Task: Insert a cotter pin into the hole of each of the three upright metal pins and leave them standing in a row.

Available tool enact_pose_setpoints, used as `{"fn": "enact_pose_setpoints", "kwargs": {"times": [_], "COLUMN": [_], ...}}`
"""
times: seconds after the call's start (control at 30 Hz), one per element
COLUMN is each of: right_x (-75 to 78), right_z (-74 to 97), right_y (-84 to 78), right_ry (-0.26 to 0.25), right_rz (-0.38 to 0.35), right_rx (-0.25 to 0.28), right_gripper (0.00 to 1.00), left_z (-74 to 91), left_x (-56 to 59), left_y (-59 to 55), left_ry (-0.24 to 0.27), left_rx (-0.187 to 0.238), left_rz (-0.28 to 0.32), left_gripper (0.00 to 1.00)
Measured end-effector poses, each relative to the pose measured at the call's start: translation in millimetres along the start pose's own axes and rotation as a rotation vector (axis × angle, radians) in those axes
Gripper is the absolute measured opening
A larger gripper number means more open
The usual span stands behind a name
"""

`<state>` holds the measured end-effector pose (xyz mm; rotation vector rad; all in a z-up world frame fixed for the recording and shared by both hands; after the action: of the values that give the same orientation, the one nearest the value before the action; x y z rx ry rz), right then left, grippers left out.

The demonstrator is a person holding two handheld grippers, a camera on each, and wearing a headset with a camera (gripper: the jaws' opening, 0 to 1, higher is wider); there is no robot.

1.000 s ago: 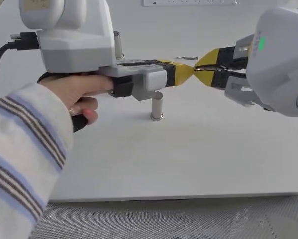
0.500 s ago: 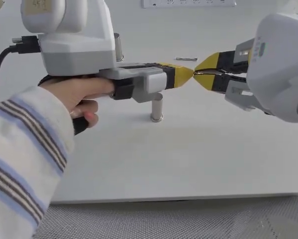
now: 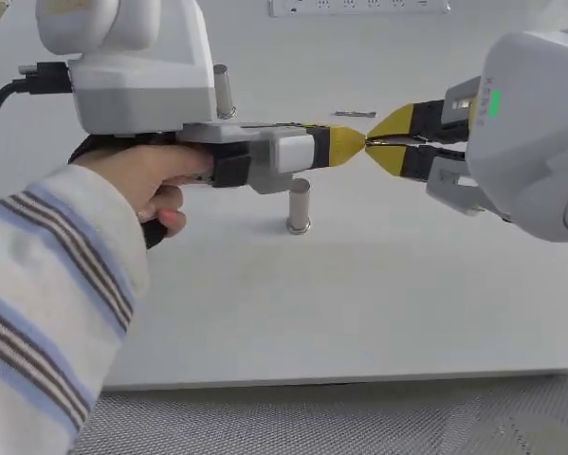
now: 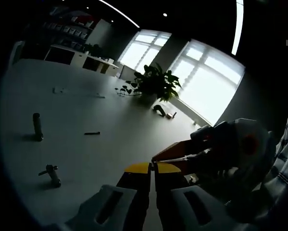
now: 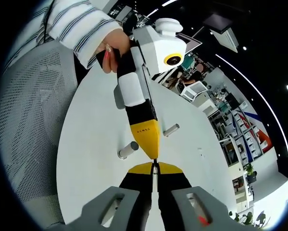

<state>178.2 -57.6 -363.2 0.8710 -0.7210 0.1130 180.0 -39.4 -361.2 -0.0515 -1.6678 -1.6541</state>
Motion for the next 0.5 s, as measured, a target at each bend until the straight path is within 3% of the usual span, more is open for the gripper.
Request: {"fn": "enact_pose_setpoints", "kwargs": {"times": [0.1,0.37,0.43,0.5], "right_x": [-1.4,-0.6,-1.6,-1.8], "right_z": [-0.4,3.3,3.5,1.3], "right_y": [-1.9,-2.8,-2.4,2.9], "right_ry": [0.003,-0.002,-0.002,-0.014], "right_rz": [-0.007,-0.04,-0.072,-0.146], "right_rx": [0.0,0.02,0.028,0.086], "right_gripper": [0.0,0.0,0.0,0.0], "left_z": [0.3,-0.2,0.0,1.1], "left_x": [-2.5,6.0,7.2,6.5], "left_y": [-5.0,-5.0,-6.1,-8.0], "left_ry": [0.005,-0.003,-0.005,0.004], "left_rx": [-0.019,-0.014,-0.018,-0.028], "left_rz": [-0.057,-0.042,-0.043,-0.037], "left_gripper": [0.0,0.0,0.0,0.0]}}
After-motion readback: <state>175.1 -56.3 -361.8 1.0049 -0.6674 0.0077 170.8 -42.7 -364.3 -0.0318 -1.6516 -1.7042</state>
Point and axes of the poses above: the centre of the closed fingertips' face, and the gripper's own axes: z roughly backward along the fingers, x roughly to its right, y roughly out of its top, the point moved 1 cm from there along z, roughly backward along the fingers, and after that the axes turned 13 degrees about x, right-handed, at the moved point
